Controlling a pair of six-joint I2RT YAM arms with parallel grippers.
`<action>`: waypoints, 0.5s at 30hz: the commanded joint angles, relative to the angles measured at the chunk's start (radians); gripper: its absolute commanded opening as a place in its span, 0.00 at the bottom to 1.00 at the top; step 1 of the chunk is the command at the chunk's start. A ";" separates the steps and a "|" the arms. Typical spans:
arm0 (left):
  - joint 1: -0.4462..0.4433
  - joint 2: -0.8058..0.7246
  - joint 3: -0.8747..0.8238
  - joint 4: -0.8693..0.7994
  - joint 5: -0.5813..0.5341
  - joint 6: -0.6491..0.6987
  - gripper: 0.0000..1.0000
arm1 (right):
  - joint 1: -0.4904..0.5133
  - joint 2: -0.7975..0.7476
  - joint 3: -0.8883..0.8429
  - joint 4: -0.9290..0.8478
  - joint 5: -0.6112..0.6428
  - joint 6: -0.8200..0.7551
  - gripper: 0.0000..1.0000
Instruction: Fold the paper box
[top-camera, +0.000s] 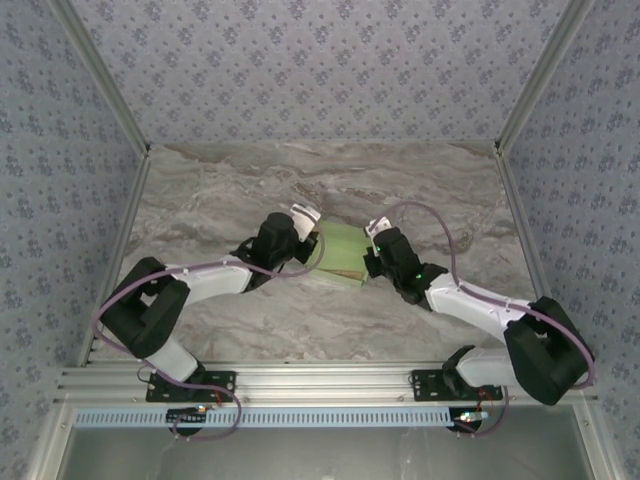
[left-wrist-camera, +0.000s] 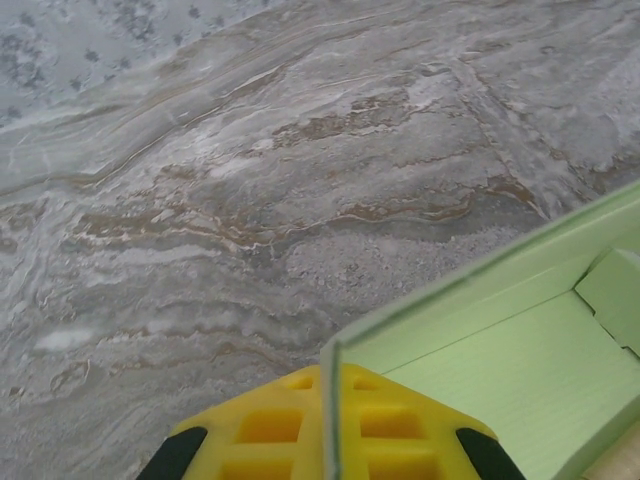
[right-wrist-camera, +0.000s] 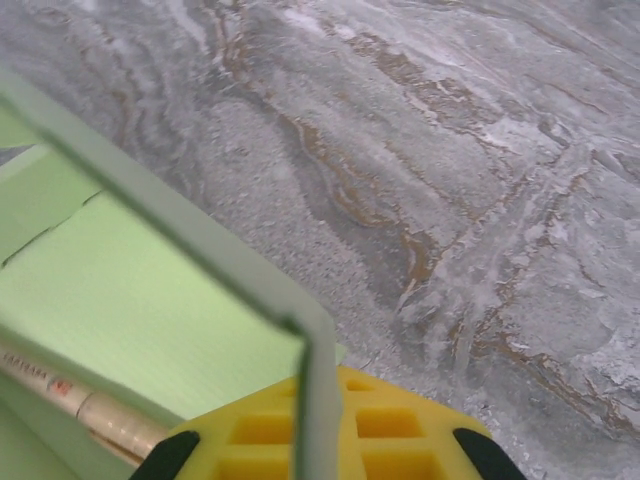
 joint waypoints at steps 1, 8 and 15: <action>-0.036 -0.021 0.045 -0.071 -0.198 -0.134 0.00 | 0.027 0.044 0.068 -0.009 0.165 0.105 0.06; -0.087 -0.014 0.035 -0.037 -0.438 -0.340 0.00 | 0.079 0.125 0.115 0.001 0.380 0.280 0.03; -0.116 0.040 0.057 0.011 -0.585 -0.455 0.00 | 0.082 0.231 0.155 0.103 0.419 0.351 0.02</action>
